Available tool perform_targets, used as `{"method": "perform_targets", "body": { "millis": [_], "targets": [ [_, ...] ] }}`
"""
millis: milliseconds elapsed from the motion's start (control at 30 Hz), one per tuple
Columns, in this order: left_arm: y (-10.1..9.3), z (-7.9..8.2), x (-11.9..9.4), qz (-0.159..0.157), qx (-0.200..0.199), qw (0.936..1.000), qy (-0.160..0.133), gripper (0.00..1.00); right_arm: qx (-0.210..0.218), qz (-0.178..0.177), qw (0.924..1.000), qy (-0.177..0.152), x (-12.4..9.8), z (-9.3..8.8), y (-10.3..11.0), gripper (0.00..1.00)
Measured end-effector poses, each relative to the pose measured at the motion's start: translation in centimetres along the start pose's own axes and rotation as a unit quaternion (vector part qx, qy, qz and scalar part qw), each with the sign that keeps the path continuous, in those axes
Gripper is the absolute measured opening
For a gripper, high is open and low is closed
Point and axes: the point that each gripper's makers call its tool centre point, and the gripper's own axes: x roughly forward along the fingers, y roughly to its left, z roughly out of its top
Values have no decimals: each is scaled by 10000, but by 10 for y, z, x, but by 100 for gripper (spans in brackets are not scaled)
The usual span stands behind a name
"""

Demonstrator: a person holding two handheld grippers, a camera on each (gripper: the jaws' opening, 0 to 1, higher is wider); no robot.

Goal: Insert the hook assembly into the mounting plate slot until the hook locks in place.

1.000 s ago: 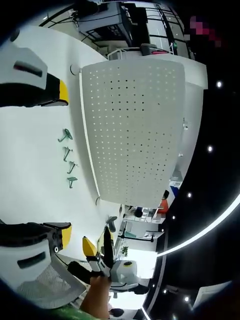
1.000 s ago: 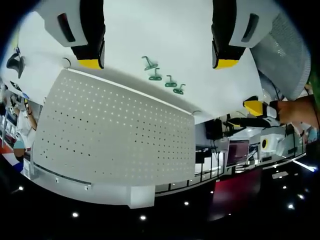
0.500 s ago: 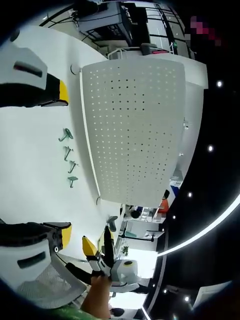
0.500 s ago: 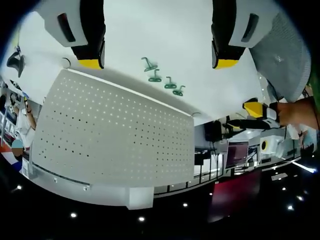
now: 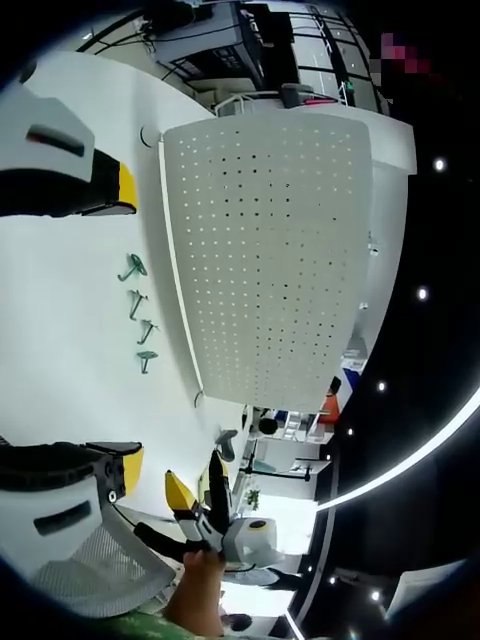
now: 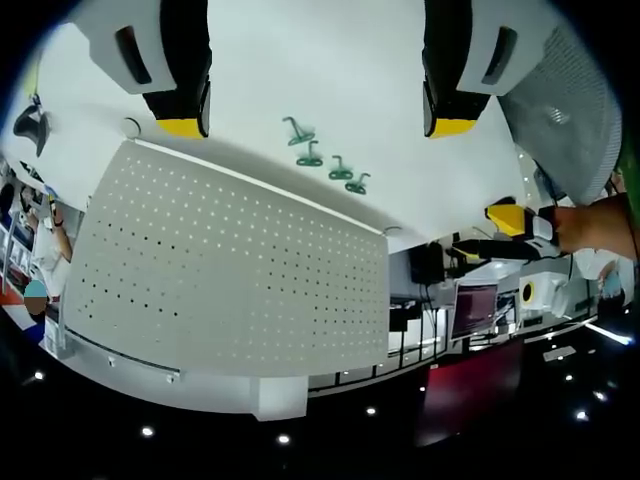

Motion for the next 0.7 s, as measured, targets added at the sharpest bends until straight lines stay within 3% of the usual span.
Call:
{"method": "perform_targets", "body": {
  "millis": [233,567,700],
  "targets": [
    [2,1,2,-18,114,9999,5,88,3,-7,10000,23,0,-1,-1,89],
    [11,8,6,-49,350,9993,-102,62,4,-45,10000,33,0,-1,-2,88],
    [16,10,13,-99,428,9990,-96,59,15,-77,10000,52,-1,-2,-3,88]
  ]
}}
